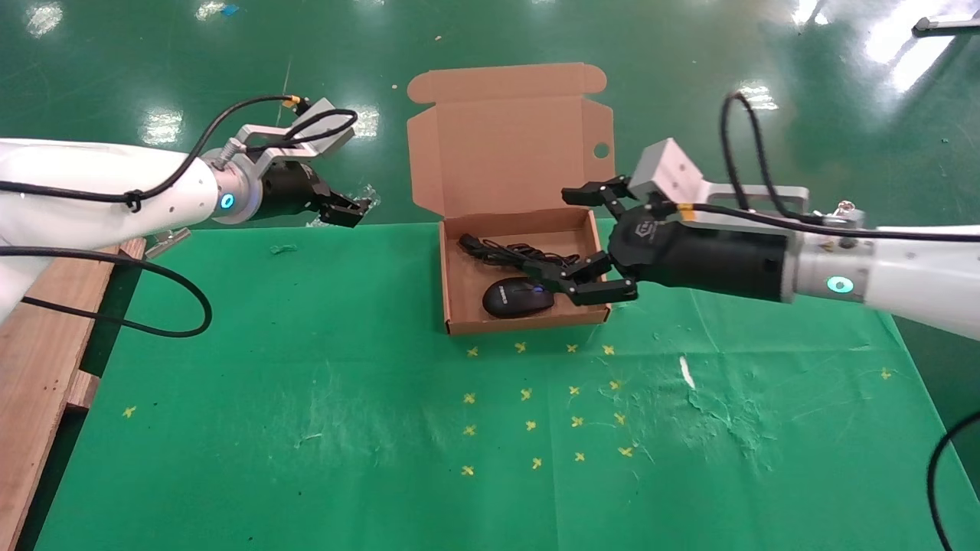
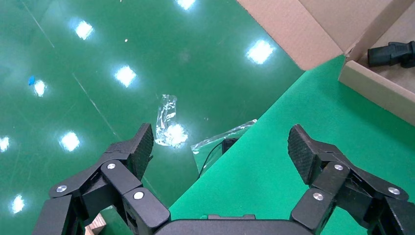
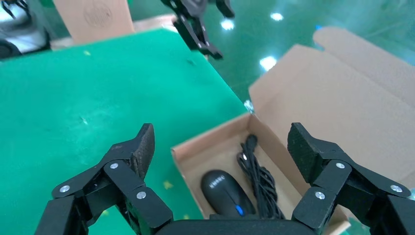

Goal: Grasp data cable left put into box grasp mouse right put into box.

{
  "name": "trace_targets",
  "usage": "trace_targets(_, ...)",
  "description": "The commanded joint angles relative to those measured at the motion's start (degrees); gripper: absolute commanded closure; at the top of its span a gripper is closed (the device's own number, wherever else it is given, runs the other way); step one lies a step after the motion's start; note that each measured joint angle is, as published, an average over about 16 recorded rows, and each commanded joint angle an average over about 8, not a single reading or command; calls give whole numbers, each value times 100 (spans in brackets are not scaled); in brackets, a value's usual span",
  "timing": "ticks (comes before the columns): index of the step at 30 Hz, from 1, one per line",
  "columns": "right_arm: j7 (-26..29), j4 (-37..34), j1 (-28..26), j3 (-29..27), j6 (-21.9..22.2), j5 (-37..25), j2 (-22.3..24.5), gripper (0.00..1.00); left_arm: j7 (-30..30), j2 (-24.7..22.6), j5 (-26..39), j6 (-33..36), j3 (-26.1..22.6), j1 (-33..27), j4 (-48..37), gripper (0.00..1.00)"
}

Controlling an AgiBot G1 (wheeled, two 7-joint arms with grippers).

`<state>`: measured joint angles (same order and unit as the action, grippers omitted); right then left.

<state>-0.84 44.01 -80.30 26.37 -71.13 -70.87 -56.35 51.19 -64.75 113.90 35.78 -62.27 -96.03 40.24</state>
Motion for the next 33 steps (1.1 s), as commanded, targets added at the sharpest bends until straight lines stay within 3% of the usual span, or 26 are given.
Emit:
trace_targets(1,66,168,106,-59,-83,165,121,0,0,0,0,0,0,0,0,0)
trace_targets(16,560,1429,905,-500,-703,1402,1030,0,-75,55,-134,91,86,64,61,0)
trace_targets(33,1104,2814,1784,-985,-1386,2762,2030,0,-1159,852,-2065,1429,1326,988,955,0)
